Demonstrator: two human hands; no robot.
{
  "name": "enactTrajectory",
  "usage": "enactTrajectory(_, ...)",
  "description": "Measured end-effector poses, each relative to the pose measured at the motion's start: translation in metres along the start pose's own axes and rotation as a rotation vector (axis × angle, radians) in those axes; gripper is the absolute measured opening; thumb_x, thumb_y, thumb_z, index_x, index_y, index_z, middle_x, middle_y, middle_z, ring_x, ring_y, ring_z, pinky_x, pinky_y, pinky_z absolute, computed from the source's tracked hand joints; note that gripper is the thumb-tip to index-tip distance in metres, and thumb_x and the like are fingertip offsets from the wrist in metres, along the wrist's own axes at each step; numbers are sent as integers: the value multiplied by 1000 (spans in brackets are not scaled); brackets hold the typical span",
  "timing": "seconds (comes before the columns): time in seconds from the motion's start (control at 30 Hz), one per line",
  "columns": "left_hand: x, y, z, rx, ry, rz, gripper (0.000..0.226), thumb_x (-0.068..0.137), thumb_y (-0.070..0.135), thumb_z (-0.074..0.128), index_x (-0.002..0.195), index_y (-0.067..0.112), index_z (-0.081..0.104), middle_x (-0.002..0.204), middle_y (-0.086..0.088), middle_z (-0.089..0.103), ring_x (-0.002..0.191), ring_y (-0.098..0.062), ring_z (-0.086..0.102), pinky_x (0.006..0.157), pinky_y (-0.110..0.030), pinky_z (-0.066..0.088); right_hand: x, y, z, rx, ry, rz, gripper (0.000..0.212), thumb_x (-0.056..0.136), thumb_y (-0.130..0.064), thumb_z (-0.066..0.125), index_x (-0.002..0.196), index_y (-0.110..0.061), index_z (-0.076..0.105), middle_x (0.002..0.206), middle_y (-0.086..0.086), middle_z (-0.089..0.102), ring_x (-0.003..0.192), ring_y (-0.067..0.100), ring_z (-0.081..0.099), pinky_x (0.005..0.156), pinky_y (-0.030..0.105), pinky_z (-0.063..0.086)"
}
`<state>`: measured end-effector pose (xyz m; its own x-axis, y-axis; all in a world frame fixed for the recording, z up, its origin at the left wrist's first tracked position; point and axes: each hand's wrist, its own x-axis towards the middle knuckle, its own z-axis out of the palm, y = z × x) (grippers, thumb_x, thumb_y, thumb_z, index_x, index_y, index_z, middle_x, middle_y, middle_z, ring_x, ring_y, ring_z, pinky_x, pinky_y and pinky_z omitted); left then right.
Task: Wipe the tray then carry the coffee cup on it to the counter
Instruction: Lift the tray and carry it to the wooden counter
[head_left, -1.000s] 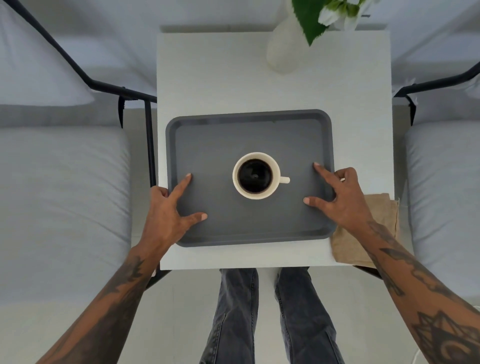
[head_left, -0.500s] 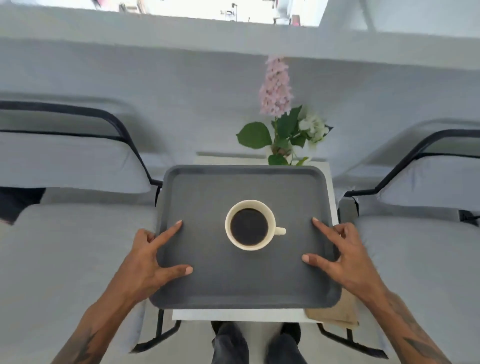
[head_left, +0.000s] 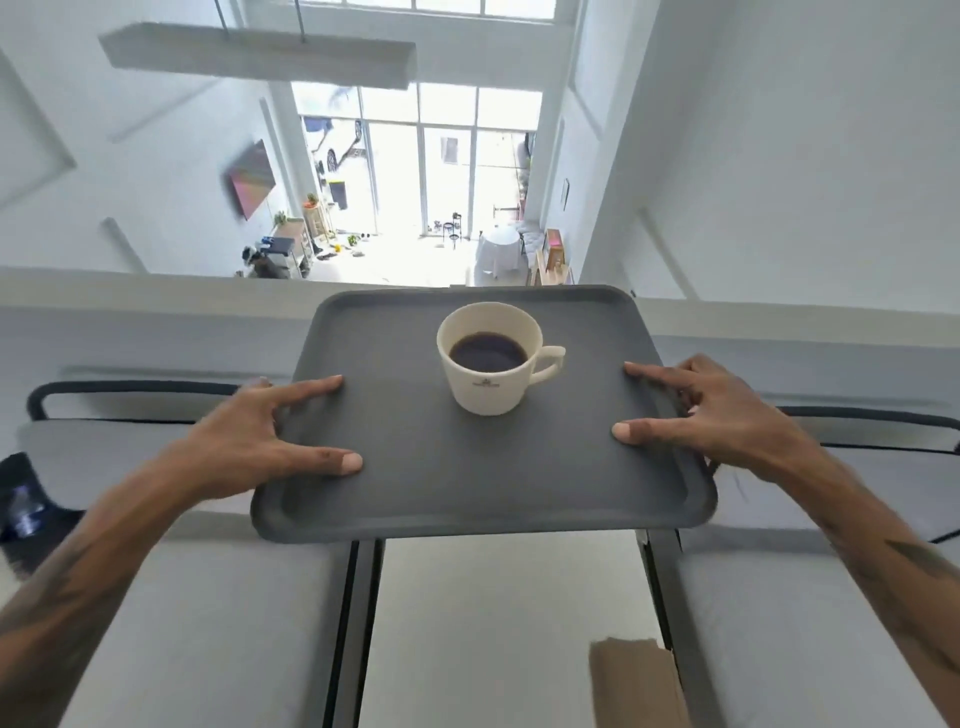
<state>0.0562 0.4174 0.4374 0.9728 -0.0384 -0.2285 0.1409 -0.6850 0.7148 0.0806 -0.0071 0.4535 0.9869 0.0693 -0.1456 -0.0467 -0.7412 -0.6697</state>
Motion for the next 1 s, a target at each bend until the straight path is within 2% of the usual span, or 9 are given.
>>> enactTrajectory(0.17, -11, 44, -42, -34, 54, 64, 84, 56, 37, 90, 133, 41, 57, 128, 3, 53, 102, -12, 55, 73, -19, 44, 8, -45, -38, 12, 26, -61, 79, 48, -59, 83, 123, -45, 61, 103, -1, 47, 93, 10, 52, 72, 23, 41)
enactTrajectory(0.27, -23, 61, -62, -34, 86, 66, 82, 60, 34, 90, 134, 39, 56, 133, 2, 53, 108, -14, 55, 78, -24, 45, 13, -65, -56, 46, 5, -95, 80, 45, -58, 83, 121, -44, 62, 104, -2, 47, 93, 11, 51, 70, 24, 41)
enactTrajectory(0.33, -34, 69, -70, -38, 104, 59, 80, 61, 34, 89, 134, 39, 56, 134, 3, 53, 112, -15, 52, 76, -19, 43, 14, -75, -63, 60, -19, -128, 79, 46, -56, 83, 121, -44, 63, 107, -2, 48, 94, 10, 51, 70, 23, 42)
enactTrajectory(0.47, -63, 78, -75, -70, 174, 8, 78, 61, 33, 89, 132, 40, 57, 124, 11, 54, 91, 5, 51, 67, -8, 38, 22, -86, -71, 103, -90, -194, 76, 47, -54, 86, 119, -43, 65, 112, -3, 48, 99, 13, 52, 73, 26, 46)
enactTrajectory(0.63, -116, 77, -68, -130, 326, -77, 76, 57, 32, 92, 127, 42, 62, 113, 23, 60, 81, 13, 64, 58, -4, 48, 34, -105, -68, 90, -195, -349, 73, 51, -55, 83, 120, -40, 65, 105, -8, 50, 96, 11, 53, 74, 27, 46)
enactTrajectory(0.73, -155, 72, -57, -170, 436, -145, 76, 51, 38, 94, 121, 46, 65, 117, 20, 62, 91, 3, 67, 68, -14, 53, 39, -118, -60, 93, -265, -450, 74, 49, -54, 83, 120, -41, 64, 100, -17, 52, 91, 5, 54, 69, 22, 44)
enactTrajectory(0.8, -182, 68, -48, -204, 515, -195, 76, 49, 38, 94, 119, 46, 66, 120, 16, 62, 99, -6, 66, 76, -22, 53, 41, -127, -51, 87, -330, -508, 78, 47, -61, 84, 120, -43, 63, 101, -21, 54, 93, 3, 54, 71, 23, 44)
enactTrajectory(0.93, -241, 62, -24, -247, 655, -292, 75, 50, 34, 94, 119, 41, 67, 116, 15, 63, 90, 0, 69, 64, -12, 54, 38, -149, -23, 56, -419, -641, 90, 34, -73, 76, 119, -47, 62, 104, -18, 54, 98, 3, 53, 83, 32, 45)
enactTrajectory(1.0, -277, 56, -10, -254, 730, -353, 75, 50, 38, 94, 120, 42, 67, 118, 15, 61, 96, -4, 66, 71, -14, 53, 28, -165, -4, 37, -466, -710, 90, 35, -74, 74, 120, -46, 62, 104, -17, 54, 99, 5, 55, 85, 34, 46)
